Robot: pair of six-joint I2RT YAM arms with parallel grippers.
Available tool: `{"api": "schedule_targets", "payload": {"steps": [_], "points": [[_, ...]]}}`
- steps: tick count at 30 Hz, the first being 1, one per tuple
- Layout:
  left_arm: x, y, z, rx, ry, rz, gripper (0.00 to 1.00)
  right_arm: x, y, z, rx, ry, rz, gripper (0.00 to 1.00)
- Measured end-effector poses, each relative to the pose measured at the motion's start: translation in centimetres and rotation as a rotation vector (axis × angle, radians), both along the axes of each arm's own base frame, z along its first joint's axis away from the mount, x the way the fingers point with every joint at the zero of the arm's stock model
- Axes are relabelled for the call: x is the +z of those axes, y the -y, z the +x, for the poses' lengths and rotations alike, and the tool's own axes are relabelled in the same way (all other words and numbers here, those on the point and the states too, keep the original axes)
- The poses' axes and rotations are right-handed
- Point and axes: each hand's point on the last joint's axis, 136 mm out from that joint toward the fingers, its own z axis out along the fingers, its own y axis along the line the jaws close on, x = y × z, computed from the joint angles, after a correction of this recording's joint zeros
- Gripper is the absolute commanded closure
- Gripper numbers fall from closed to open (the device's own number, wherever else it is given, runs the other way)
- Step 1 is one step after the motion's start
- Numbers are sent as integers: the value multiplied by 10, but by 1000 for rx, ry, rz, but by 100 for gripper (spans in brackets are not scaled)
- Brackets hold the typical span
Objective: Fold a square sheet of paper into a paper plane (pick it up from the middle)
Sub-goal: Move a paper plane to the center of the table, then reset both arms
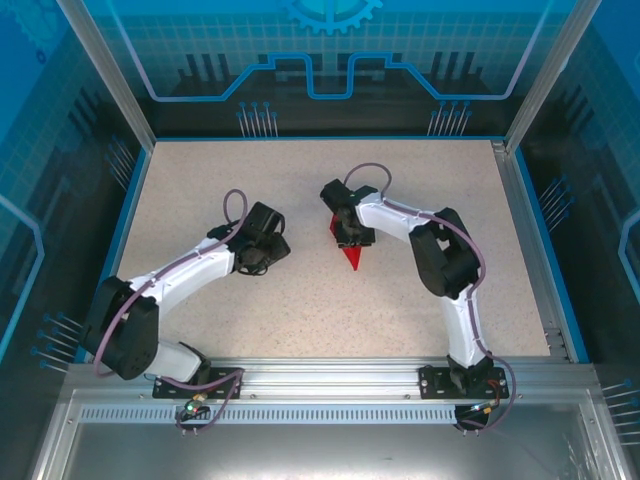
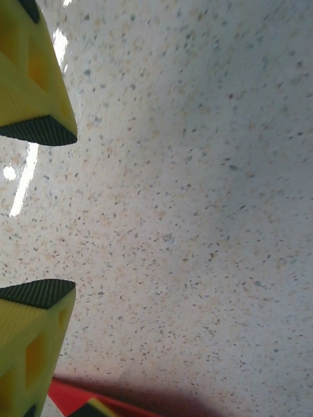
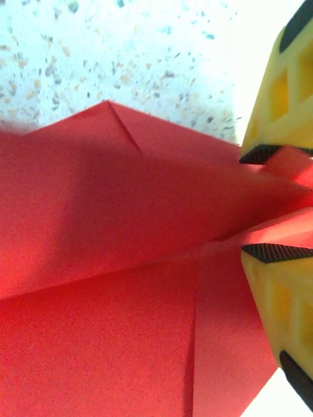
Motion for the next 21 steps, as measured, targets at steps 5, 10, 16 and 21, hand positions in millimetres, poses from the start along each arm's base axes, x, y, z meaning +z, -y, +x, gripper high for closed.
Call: {"api": "schedule_targets", "payload": {"steps": [5,10,16,21], "points": [[20,-24,5,49,73,47,25,64,1,1,14,146,86,30],[25,-59,9,132,101,136,1,135,39,-11,-32,363,83,20],[30,-114,13,264,118,283,1,170,154,-30,-261,555,-76,17],[22,-147,16,302,123,437,1,148,231,-34,-329,591,-291,15]]}}
